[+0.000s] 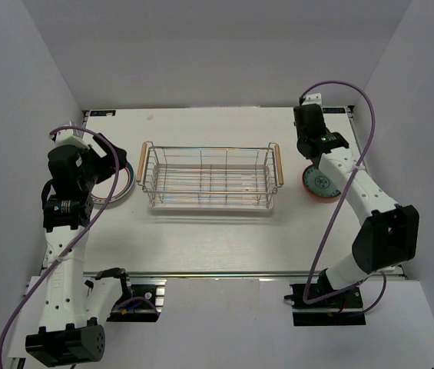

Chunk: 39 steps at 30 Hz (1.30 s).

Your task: Unload the plates from the dish rack

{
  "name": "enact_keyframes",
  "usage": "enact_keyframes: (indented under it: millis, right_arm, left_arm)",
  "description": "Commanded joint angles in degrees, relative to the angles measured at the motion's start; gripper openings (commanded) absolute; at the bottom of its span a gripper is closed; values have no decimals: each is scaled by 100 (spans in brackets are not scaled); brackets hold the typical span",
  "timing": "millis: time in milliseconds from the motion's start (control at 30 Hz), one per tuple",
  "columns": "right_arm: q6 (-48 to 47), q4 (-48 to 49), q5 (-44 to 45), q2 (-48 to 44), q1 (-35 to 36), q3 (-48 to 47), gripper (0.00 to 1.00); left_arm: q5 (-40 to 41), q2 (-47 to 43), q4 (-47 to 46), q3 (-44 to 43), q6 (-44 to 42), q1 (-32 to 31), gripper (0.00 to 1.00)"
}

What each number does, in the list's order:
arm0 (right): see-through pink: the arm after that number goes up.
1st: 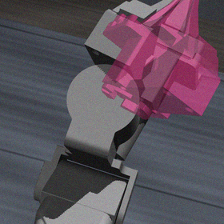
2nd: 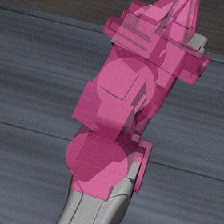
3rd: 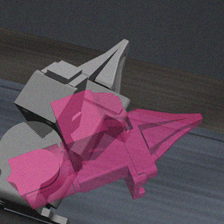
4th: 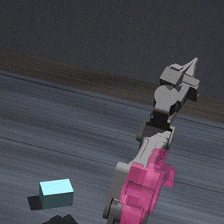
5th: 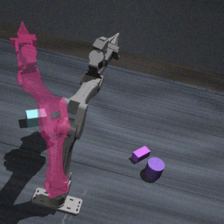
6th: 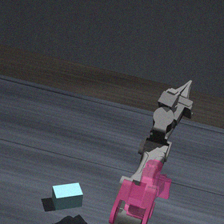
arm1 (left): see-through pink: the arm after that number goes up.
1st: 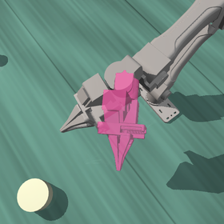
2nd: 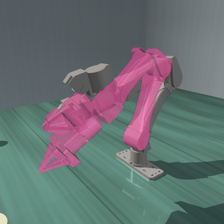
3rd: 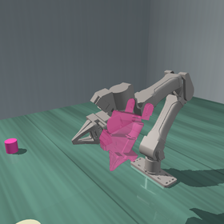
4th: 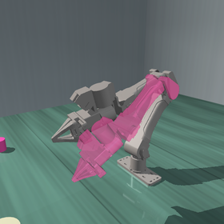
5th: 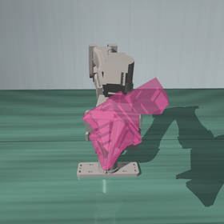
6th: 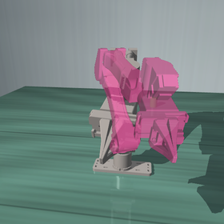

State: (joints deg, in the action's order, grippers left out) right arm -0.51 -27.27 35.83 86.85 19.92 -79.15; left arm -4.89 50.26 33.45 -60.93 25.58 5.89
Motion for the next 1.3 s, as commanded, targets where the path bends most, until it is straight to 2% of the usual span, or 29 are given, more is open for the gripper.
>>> enact_keyframes:
  millis: [0, 267, 567, 633, 667, 733, 767, 800, 1033, 1067, 1167, 1267]
  right_arm:
    - [429, -130, 83, 86, -286, 102, 0]
    - [833, -789, -349, 1245, -560, -320, 0]
    - [1097, -1088, -542, 1941, -656, -592, 0]
    - [1115, -1158, -630, 2002, -656, -619, 11]
    - [1115, -1176, -656, 2011, -665, -627, 25]
    - [1132, -1193, -762, 2029, -665, -627, 33]
    - [1150, -1202, -797, 2029, -674, -627, 41]
    - [1150, -1202, -867, 2029, -674, -636, 45]
    - [1141, -974, -1114, 1740, -683, -592, 61]
    - [1159, -956, -1114, 1713, -691, -584, 74]
    - [1220, -842, -1061, 1476, -727, -505, 89]
    - [1229, -605, -1219, 1046, -779, -286, 89]
  left_arm:
    - [5, -25, 83, 10, 43, 35, 98]
    - [154, 107, 56, 212, 34, 35, 98]
    - [163, 274, 12, 248, 43, 35, 98]
    - [163, 283, -5, 257, 52, 35, 98]
    - [163, 300, -5, 257, 52, 35, 98]
    - [181, 318, 21, 230, 52, 35, 98]
    - [198, 326, 21, 222, 61, 35, 98]
    - [216, 344, 30, 204, 61, 35, 98]
    - [278, 344, 161, 116, 52, 35, 98]
    - [286, 344, 179, 116, 61, 35, 98]
    - [313, 344, 223, 64, 61, 35, 98]
    - [278, 344, 241, -7, 70, 35, 98]
